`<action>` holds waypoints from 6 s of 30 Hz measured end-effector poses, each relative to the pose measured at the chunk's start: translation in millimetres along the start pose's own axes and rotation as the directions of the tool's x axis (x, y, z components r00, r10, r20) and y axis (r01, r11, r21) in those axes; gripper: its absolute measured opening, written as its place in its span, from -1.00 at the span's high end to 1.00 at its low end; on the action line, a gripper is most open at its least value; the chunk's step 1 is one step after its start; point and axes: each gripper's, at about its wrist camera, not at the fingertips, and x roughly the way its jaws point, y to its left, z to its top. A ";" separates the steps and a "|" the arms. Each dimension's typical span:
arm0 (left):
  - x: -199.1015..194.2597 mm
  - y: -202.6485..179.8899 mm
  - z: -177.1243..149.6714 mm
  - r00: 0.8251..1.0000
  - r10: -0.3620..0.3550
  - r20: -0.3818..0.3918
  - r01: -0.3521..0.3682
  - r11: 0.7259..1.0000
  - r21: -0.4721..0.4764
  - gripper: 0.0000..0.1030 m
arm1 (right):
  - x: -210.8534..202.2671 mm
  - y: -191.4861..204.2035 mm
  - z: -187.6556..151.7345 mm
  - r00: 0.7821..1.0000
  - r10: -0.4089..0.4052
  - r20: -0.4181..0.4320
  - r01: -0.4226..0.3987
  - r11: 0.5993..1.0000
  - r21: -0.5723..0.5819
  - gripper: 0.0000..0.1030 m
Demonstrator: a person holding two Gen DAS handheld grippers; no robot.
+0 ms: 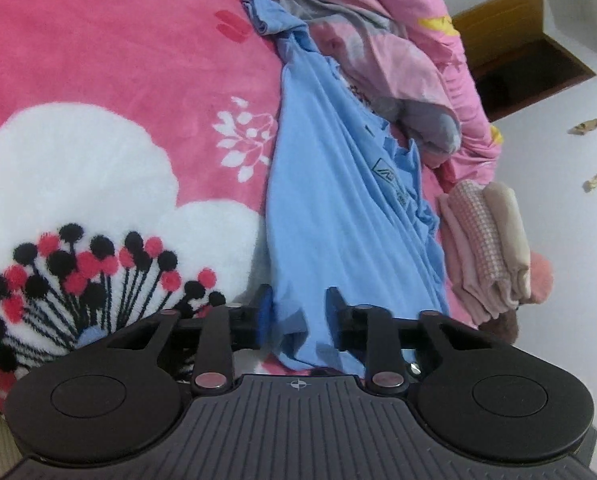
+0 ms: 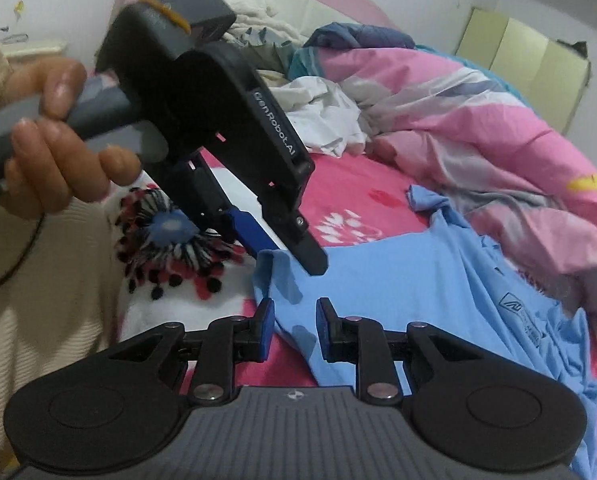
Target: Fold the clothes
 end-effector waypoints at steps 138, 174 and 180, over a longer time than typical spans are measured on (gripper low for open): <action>60.9 -65.6 -27.9 0.991 0.014 0.132 -0.068 0.908 0.413 0.62 | -89.0 -137.7 -72.5 0.928 -0.247 -0.278 0.362 0.772 0.523 0.25; 62.3 -64.7 -24.7 0.993 0.003 0.119 -0.051 0.915 0.400 0.60 | -52.8 -121.4 -66.5 0.740 -0.580 -0.340 0.647 0.752 0.126 0.96; 62.8 -64.0 -25.9 0.992 0.004 0.124 -0.055 0.912 0.407 0.60 | -125.2 -139.4 -73.9 0.623 -0.707 -0.335 0.782 0.550 0.294 0.96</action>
